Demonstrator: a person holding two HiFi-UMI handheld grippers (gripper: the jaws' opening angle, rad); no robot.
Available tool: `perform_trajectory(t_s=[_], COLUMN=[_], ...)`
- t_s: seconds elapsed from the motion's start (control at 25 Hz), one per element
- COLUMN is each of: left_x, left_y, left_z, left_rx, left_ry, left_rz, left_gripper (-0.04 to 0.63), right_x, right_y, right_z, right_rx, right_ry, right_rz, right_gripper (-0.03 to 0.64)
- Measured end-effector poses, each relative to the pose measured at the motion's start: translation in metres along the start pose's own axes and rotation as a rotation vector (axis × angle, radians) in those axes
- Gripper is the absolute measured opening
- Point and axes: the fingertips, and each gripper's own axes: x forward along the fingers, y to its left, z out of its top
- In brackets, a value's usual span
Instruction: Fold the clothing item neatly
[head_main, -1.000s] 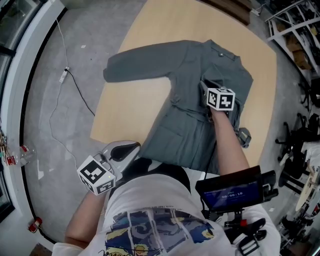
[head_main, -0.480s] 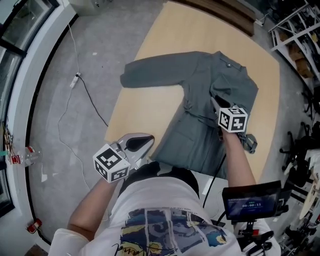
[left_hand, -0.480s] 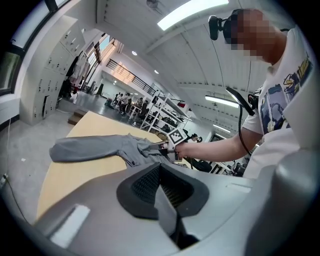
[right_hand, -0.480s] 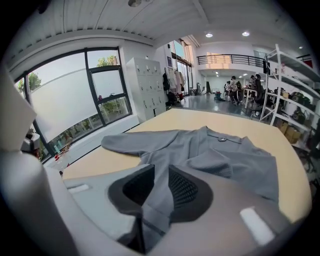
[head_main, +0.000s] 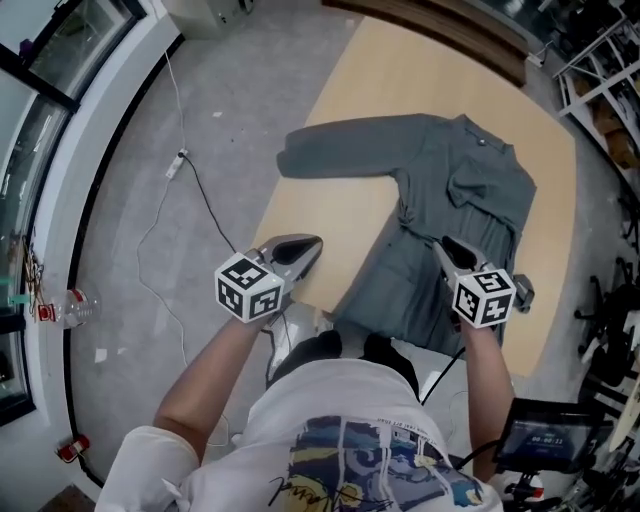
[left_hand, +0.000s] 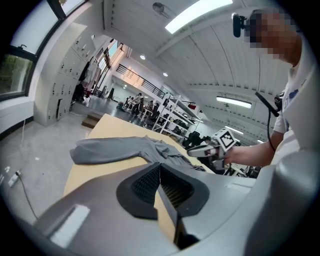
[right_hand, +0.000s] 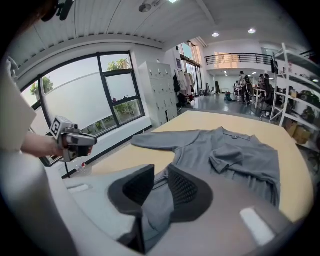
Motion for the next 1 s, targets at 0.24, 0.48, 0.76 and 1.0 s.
perform_trajectory(t_s=[0.24, 0.48, 0.76, 1.0], left_x=[0.016, 0.035, 0.051, 0.062], left_y=[0.083, 0.142, 0.212, 0.255], left_z=[0.008, 0.014, 0.008, -0.006], left_rx=[0.022, 0.002, -0.127, -0.284], left_ry=[0.021, 0.057, 0.044, 0.045], left_rz=[0.165, 0.265, 0.377, 0.387], left_gripper=[0.023, 0.094, 0.147, 0.194], right_x=[-0.013, -0.013, -0.018, -0.023], right_y=[0.013, 0.018, 0.015, 0.016], right_z=[-0.025, -0.039, -0.052, -0.067], right_rx=[-0.003, 0.042, 0.044, 0.067], right_ry=[0.014, 0.017, 0.034, 0.062], right_rz=[0.022, 0.022, 0.014, 0.007], right_gripper=[0.077, 0.076, 0.077, 0.077])
